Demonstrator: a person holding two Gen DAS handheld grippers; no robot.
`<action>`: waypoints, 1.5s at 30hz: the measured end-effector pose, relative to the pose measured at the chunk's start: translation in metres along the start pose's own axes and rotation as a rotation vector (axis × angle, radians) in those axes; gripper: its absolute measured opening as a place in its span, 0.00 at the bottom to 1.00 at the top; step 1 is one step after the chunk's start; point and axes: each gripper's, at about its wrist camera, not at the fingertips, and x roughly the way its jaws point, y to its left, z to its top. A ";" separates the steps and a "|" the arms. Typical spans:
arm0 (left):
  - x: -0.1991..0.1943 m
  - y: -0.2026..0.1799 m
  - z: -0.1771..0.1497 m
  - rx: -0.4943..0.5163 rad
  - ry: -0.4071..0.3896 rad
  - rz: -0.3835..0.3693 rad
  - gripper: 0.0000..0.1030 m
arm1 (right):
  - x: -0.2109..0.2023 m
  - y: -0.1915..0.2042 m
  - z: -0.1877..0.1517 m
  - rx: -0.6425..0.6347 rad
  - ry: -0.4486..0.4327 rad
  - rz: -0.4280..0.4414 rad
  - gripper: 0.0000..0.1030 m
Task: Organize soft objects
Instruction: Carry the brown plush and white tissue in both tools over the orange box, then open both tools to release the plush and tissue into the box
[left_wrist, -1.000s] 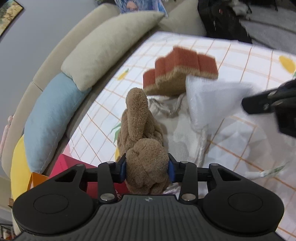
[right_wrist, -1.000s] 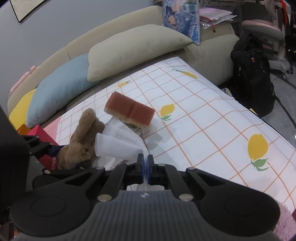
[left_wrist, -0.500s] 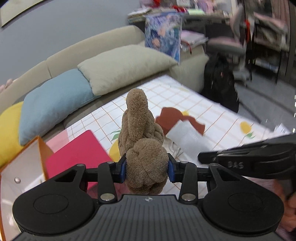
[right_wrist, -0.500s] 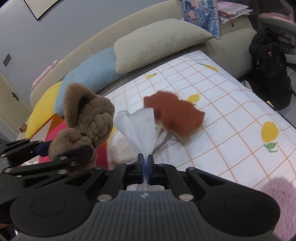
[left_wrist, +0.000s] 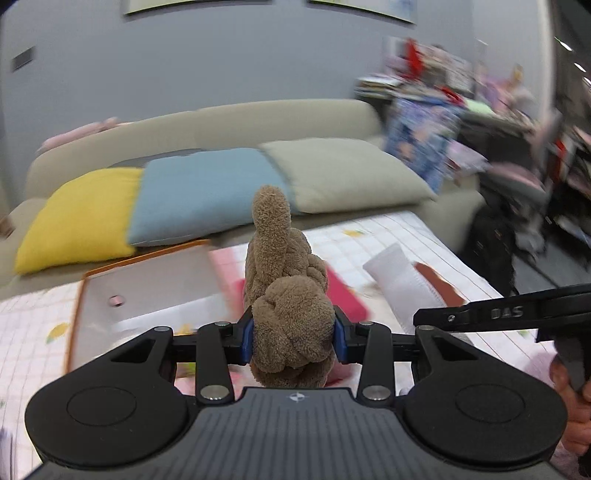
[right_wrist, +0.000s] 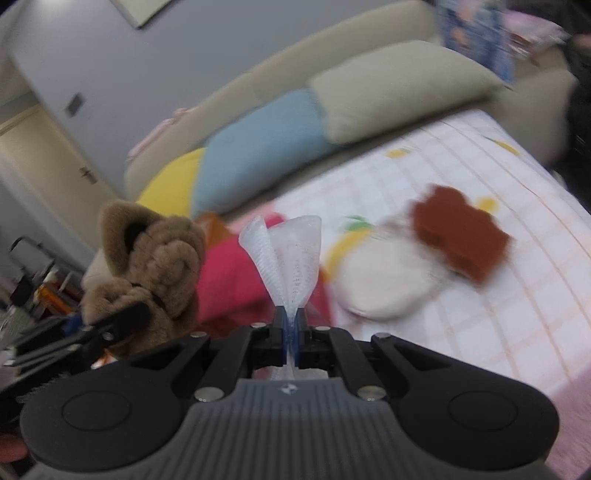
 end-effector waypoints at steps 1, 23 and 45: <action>-0.001 0.008 0.000 -0.020 -0.005 0.014 0.43 | 0.004 0.012 0.004 -0.025 0.003 0.022 0.00; 0.084 0.156 0.019 -0.313 0.100 0.089 0.43 | 0.191 0.177 0.064 -0.562 0.166 -0.053 0.00; 0.154 0.193 0.003 -0.463 0.293 0.098 0.52 | 0.296 0.166 0.068 -0.646 0.373 -0.133 0.06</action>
